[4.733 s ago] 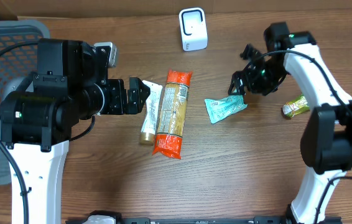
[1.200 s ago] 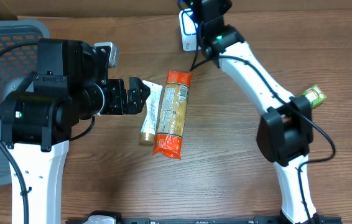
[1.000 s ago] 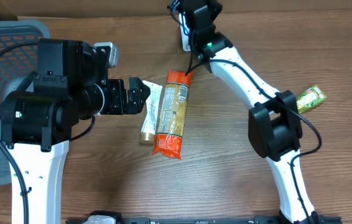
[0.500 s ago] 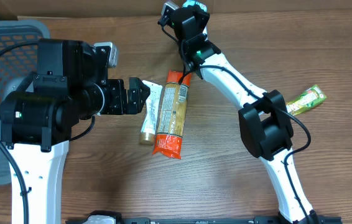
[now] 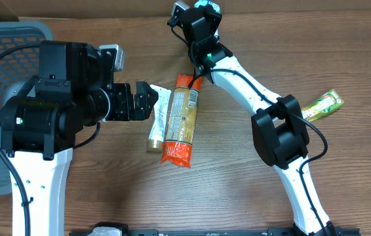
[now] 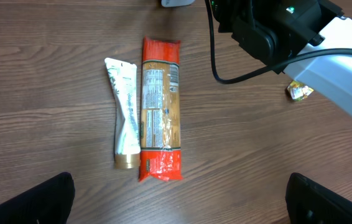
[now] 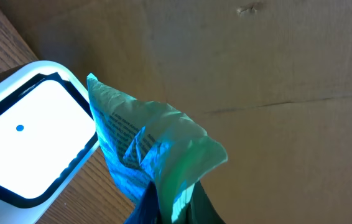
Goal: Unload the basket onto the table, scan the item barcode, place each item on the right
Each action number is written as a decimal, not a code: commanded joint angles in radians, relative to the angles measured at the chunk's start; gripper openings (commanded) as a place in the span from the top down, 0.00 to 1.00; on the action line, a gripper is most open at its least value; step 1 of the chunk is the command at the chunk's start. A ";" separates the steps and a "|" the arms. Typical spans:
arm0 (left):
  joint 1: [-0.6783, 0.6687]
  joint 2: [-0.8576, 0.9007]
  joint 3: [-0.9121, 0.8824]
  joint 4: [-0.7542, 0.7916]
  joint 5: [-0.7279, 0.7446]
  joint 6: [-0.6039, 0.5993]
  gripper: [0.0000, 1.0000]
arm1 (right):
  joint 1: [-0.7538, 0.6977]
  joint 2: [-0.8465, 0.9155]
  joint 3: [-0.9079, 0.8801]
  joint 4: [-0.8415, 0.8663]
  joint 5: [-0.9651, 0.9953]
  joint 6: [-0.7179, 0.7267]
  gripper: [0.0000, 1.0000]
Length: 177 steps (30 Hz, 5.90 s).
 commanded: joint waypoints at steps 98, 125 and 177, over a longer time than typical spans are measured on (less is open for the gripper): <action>-0.008 0.003 0.003 0.001 0.008 0.022 0.00 | -0.203 -0.515 -0.474 -0.907 -1.164 1.427 0.17; -0.008 0.003 0.003 0.000 0.008 0.022 0.00 | 0.074 -0.482 -1.008 -0.094 -1.044 1.810 0.40; -0.008 0.003 0.003 0.001 0.008 0.022 0.00 | 0.229 -0.539 -0.631 -0.961 -0.578 1.316 0.21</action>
